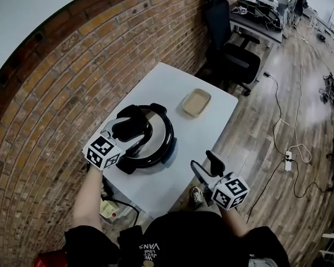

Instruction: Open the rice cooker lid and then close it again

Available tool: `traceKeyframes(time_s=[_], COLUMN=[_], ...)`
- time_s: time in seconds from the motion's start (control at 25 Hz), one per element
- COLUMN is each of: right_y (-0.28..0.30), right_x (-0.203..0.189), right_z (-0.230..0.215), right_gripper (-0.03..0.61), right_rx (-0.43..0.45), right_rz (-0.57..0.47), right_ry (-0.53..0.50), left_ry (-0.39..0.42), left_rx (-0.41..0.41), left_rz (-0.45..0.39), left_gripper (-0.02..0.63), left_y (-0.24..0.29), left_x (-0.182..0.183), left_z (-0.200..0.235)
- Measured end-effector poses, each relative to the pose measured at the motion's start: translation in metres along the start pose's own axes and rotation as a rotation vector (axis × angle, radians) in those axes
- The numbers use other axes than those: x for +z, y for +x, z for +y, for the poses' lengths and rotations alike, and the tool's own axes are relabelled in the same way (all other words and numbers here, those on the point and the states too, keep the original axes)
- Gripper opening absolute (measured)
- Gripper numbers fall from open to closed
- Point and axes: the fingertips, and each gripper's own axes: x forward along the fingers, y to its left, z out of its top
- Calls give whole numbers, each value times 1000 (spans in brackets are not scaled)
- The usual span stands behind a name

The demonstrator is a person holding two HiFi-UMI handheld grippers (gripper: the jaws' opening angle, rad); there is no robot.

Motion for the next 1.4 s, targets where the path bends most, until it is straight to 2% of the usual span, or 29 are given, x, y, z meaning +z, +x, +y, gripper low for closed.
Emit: traceKeyframes(time_s=[0.2,0.4,0.6,0.8,1.0,1.16,1.4], right_y=[-3,-7,-11,-21,-33,-41,-47], right_x=[-1,-5,-8,-13,-23,-33,-37], right_z=[7,21,39,62,87,107,132], right_gripper=[282,282,282,282,282,282,282], right_rx=[-4,2,6,3,-22,-43,-32], right_rz=[-3,-4,-16,-22,-41,-48,-30], right_ry=[-3,-11,-24,-42,-50,-64,-112], left_ry=[-49,-109,-104,-144,-147,-150,-216], left_rx=[93,231,257,313,353,347,373], left_rz=[13,15,3,-83,-169,-212,-298], left_gripper=[284,284,284,284,284,282,281], left_y=[-1,-6,-6,-32,-76,-109,-154], left_x=[-2,-5,-6,-7,-2,-13,-27], left_z=[4,6,6,5,-1,-22,-59])
